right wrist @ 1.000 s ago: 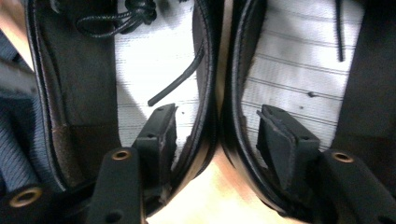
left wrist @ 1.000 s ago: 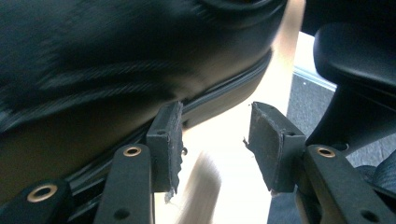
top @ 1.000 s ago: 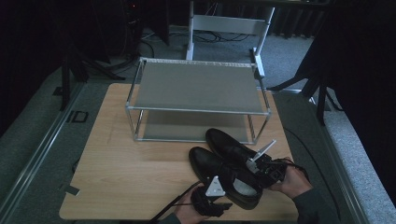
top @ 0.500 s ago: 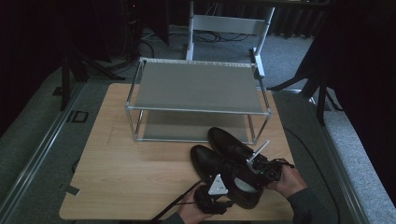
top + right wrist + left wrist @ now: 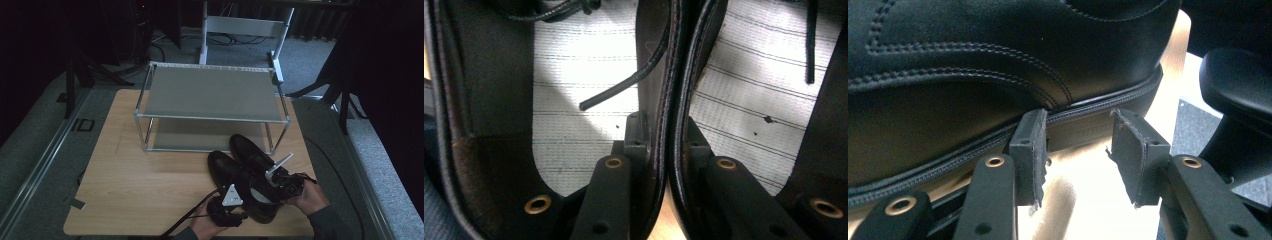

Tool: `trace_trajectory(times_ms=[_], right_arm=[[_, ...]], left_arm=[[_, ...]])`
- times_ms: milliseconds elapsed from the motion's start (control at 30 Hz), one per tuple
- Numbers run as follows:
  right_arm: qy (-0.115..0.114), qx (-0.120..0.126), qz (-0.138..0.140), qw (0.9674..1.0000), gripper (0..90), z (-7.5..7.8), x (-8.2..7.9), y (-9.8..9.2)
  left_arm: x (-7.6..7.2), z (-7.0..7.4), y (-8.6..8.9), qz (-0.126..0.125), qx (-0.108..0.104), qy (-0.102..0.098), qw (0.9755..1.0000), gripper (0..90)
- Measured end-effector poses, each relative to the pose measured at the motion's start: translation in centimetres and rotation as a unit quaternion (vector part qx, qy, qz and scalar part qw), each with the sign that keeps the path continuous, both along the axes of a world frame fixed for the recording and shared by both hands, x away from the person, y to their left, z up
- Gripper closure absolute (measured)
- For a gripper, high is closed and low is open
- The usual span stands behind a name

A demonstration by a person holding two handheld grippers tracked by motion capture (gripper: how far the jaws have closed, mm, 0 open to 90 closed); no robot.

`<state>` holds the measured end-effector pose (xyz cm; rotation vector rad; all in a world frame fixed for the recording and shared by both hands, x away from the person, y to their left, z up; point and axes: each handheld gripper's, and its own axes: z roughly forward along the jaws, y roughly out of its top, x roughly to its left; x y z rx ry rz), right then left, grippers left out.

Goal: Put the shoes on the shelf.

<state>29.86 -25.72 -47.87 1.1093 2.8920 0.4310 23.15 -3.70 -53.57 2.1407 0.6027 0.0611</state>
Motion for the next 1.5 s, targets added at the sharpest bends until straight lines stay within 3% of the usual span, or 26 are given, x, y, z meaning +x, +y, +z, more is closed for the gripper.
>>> trace_trajectory(times_ms=[200,533,800,900,1000,1200,1500], right_arm=[[-0.022,0.022,-0.013,0.9994,79.9,0.1,-0.4,-0.1],[-0.053,0.034,-0.037,0.9973,81.0,0.1,-1.3,0.1],[-0.073,0.040,-0.035,0.9959,81.4,0.5,-2.0,0.4],[-0.074,0.050,-0.032,0.9955,81.4,0.9,-2.0,0.4],[-0.077,0.066,-0.037,0.9942,81.3,1.2,-1.7,0.4],[-0.110,0.055,-0.031,0.9919,81.2,1.6,-0.9,2.1],[-0.133,0.067,-0.055,0.9874,81.1,1.5,0.6,4.0]], left_arm=[[0.0,-0.1,0.1,0.008,0.001,0.002,1.0000,57.6],[0.1,0.0,0.4,0.010,0.000,0.014,0.9999,57.5],[-0.1,0.4,0.7,0.008,-0.005,0.014,0.9999,57.5],[0.0,0.9,1.1,0.013,-0.016,0.010,0.9997,57.6],[0.2,1.4,1.5,0.025,-0.016,0.004,0.9996,57.6],[1.3,1.6,2.3,0.056,-0.010,0.004,0.9984,57.5],[3.5,1.8,4.0,0.104,-0.024,0.016,0.9942,57.5]])
